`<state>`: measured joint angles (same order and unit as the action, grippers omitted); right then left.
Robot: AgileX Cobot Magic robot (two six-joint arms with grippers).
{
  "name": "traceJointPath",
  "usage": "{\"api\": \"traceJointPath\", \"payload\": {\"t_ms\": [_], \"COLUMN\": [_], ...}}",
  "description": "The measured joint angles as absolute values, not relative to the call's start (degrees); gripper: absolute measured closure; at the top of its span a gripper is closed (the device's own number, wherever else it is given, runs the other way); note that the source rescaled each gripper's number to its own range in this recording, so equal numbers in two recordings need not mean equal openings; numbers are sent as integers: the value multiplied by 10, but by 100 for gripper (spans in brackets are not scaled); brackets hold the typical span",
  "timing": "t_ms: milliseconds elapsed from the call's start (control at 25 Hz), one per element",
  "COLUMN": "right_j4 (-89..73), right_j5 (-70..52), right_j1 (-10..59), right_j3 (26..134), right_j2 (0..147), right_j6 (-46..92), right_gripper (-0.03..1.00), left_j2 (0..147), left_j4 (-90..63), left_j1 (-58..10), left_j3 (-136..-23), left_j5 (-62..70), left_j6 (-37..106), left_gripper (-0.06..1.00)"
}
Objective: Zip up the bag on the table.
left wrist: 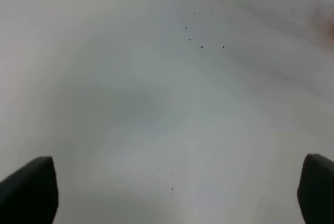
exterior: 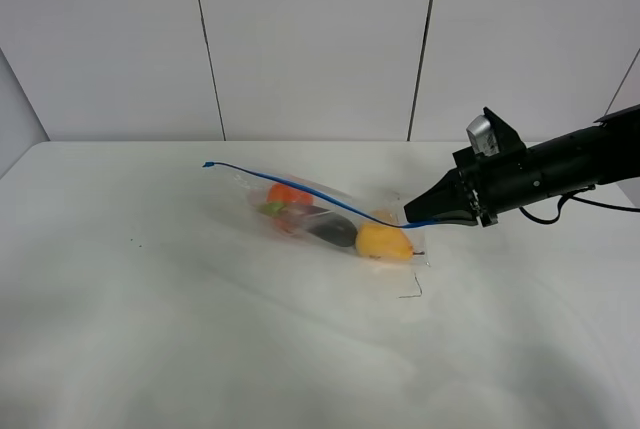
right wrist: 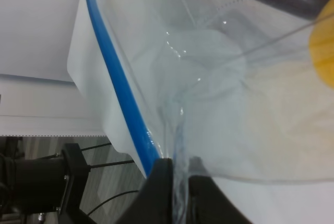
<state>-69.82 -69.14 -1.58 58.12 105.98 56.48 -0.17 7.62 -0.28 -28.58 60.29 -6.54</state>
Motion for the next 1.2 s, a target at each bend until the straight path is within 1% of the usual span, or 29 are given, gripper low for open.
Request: {"api": "traceJointPath", "payload": {"t_ms": [40, 120, 160, 200, 280, 360, 480, 880, 1040, 1200], "right_j4": [-698, -698, -698, -698, -694, -689, -687, -671, -599, -475], "right_j5": [-691, -691, -691, -692, -692, -692, -692, -687, -631, -543], "right_j1": [-16, -16, -16, -16, -16, -16, -16, -16, -16, -16], "right_j3": [581, 581, 581, 581, 581, 581, 581, 581, 581, 581], "right_j2": [1060, 1060, 1060, 1060, 1060, 1060, 1060, 1058, 1034, 988], "right_j6": [565, 564, 563, 563, 562, 561, 560, 534, 495, 411], "right_gripper": [67, 30, 17, 8, 1, -2, -3, -3, -3, -3], "left_j2": [-2, -2, -2, -2, -2, -2, -2, -2, -2, -2], "left_j4": [76, 76, 76, 76, 76, 76, 76, 76, 76, 76], "left_j1": [-3, -3, -3, -3, -3, -3, -3, -3, -3, -3], "left_j3": [-286, -286, -286, -286, -286, -286, -286, -286, -286, -286], "left_j5": [603, 603, 603, 603, 603, 603, 603, 603, 603, 603], "left_j6": [-65, -65, -65, -65, -65, -65, -65, -65, -65, -65], "left_gripper": [-5, -5, -5, -5, -5, -5, -5, -5, -5, -5]}}
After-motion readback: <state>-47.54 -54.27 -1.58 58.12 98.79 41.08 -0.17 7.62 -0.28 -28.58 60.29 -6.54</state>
